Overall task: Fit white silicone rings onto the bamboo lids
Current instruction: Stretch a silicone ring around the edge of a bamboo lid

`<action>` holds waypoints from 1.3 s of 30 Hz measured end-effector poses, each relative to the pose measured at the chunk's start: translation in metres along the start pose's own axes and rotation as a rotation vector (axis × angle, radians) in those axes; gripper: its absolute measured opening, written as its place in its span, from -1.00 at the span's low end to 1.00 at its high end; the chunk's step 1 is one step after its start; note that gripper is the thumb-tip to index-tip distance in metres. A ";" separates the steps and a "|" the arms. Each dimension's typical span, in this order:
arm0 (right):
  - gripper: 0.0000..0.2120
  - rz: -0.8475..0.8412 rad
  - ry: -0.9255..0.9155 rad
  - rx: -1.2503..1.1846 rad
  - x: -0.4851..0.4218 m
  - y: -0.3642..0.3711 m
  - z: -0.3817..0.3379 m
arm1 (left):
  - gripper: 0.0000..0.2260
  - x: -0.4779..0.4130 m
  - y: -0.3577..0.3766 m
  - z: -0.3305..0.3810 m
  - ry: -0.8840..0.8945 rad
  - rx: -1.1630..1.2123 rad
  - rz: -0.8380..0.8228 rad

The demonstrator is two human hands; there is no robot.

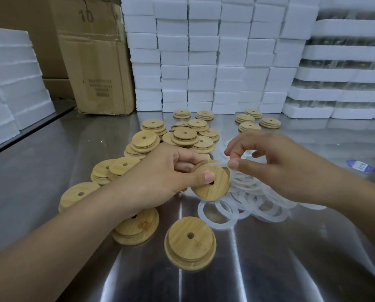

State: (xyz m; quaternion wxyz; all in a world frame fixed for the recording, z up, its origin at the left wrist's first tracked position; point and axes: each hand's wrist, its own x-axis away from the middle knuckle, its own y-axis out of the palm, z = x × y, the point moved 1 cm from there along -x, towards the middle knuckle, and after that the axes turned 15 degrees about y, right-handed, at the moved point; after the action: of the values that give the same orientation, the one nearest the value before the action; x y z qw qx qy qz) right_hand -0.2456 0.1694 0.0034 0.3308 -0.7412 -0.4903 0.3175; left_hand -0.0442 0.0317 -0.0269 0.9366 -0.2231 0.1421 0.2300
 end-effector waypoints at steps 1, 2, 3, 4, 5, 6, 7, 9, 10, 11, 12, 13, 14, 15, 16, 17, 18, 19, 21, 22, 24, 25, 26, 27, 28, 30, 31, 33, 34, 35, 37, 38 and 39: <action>-0.85 -0.003 -0.004 0.018 0.000 0.000 0.000 | -0.84 0.000 0.000 -0.001 0.002 -0.011 -0.004; -0.85 -0.007 -0.005 0.033 0.000 0.000 0.001 | -0.84 0.000 0.000 -0.002 0.003 -0.021 -0.006; -0.85 -0.010 -0.007 0.045 -0.001 0.000 0.001 | -0.83 -0.001 -0.001 -0.002 0.004 -0.026 -0.008; -0.85 -0.011 -0.009 0.055 -0.001 0.000 0.002 | -0.83 -0.001 -0.001 -0.002 0.009 -0.026 -0.014; -0.85 -0.010 -0.014 0.066 -0.001 0.000 0.002 | -0.82 -0.001 -0.002 -0.001 0.016 -0.026 -0.024; -0.85 -0.006 -0.019 0.078 -0.001 -0.001 0.002 | -0.82 -0.001 -0.002 0.000 0.023 -0.030 -0.036; -0.85 0.001 -0.027 0.091 -0.001 -0.001 0.002 | -0.82 -0.001 -0.003 0.002 0.027 -0.040 -0.047; -0.85 0.006 -0.041 0.088 0.000 0.000 0.001 | -0.81 -0.001 -0.004 0.003 0.032 -0.058 -0.053; -0.85 0.001 -0.044 0.061 0.000 0.001 0.000 | -0.81 -0.001 -0.004 0.004 0.034 -0.065 -0.049; -0.87 -0.007 -0.043 0.019 0.001 0.002 -0.001 | -0.82 -0.001 -0.005 0.004 0.034 -0.070 -0.042; -0.89 -0.014 -0.037 -0.029 0.001 0.003 -0.001 | -0.83 0.000 -0.005 0.003 0.032 -0.073 -0.033; -0.90 -0.015 -0.028 -0.071 0.001 0.003 -0.001 | -0.84 0.001 -0.006 0.003 0.029 -0.074 -0.023; -0.90 -0.008 -0.021 -0.102 0.001 0.002 -0.001 | -0.84 0.001 -0.007 0.002 0.025 -0.076 -0.010; -0.90 0.004 -0.015 -0.124 0.000 0.000 0.000 | -0.84 0.001 -0.008 0.001 0.022 -0.076 0.008; -0.90 0.018 -0.009 -0.138 0.000 -0.001 0.001 | -0.83 0.001 -0.008 0.001 0.016 -0.071 0.029; -0.90 0.028 -0.002 -0.148 0.000 -0.002 0.002 | -0.81 0.000 -0.008 0.000 0.010 -0.059 0.049; -0.90 0.030 0.003 -0.151 -0.001 -0.002 0.002 | -0.81 0.000 -0.008 -0.001 0.003 -0.043 0.063; -0.91 0.026 0.002 -0.145 -0.001 -0.001 0.002 | -0.80 0.000 -0.007 -0.001 -0.004 -0.027 0.073; -0.95 0.022 -0.013 -0.128 -0.001 0.004 0.001 | -0.82 0.000 -0.006 -0.001 -0.016 -0.003 0.095; -0.97 0.032 -0.021 -0.127 0.000 0.006 0.001 | -0.83 0.000 -0.006 0.000 -0.021 0.009 0.110; -0.92 0.072 -0.029 -0.142 0.000 0.010 -0.001 | -0.84 0.000 -0.006 0.000 -0.039 0.061 0.150; -0.88 0.091 -0.030 -0.155 0.000 0.012 -0.001 | -0.84 0.000 -0.006 0.001 -0.051 0.101 0.174; -0.84 0.107 -0.031 -0.169 0.001 0.013 -0.002 | -0.83 0.000 -0.005 0.001 -0.061 0.141 0.197; -0.81 0.124 -0.031 -0.183 0.001 0.016 -0.003 | -0.82 0.000 -0.004 0.001 -0.067 0.177 0.220; -0.79 0.143 -0.028 -0.198 0.002 0.018 -0.003 | -0.81 -0.001 -0.003 0.001 -0.067 0.209 0.243; -0.78 0.189 -0.017 -0.234 0.002 0.023 -0.004 | -0.78 -0.001 -0.001 0.001 -0.044 0.243 0.279; -0.79 0.209 -0.011 -0.254 0.002 0.025 -0.004 | -0.78 -0.001 0.000 0.001 -0.024 0.239 0.288; -0.80 0.229 0.001 -0.297 0.002 0.027 -0.003 | -0.80 -0.001 0.000 0.000 0.010 0.217 0.290; -0.80 0.231 0.007 -0.320 0.002 0.028 -0.003 | -0.81 0.000 0.000 -0.001 0.020 0.210 0.290; -0.79 0.229 0.011 -0.346 0.002 0.028 -0.002 | -0.81 0.000 0.000 -0.001 0.026 0.205 0.291; -0.74 0.208 0.004 -0.377 0.001 0.029 -0.003 | -0.82 0.000 0.000 -0.002 0.037 0.192 0.278; -0.71 0.189 -0.011 -0.374 0.001 0.029 -0.003 | -0.83 -0.001 0.000 -0.001 0.043 0.179 0.265; -0.67 0.167 -0.028 -0.361 0.002 0.029 -0.004 | -0.83 -0.001 0.000 -0.001 0.050 0.165 0.249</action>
State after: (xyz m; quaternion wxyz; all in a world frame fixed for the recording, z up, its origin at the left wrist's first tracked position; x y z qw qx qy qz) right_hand -0.2268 0.1617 -0.0180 0.1580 -0.8221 -0.4806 0.2612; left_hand -0.0449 0.0313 -0.0273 0.9120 -0.1318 0.2104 0.3264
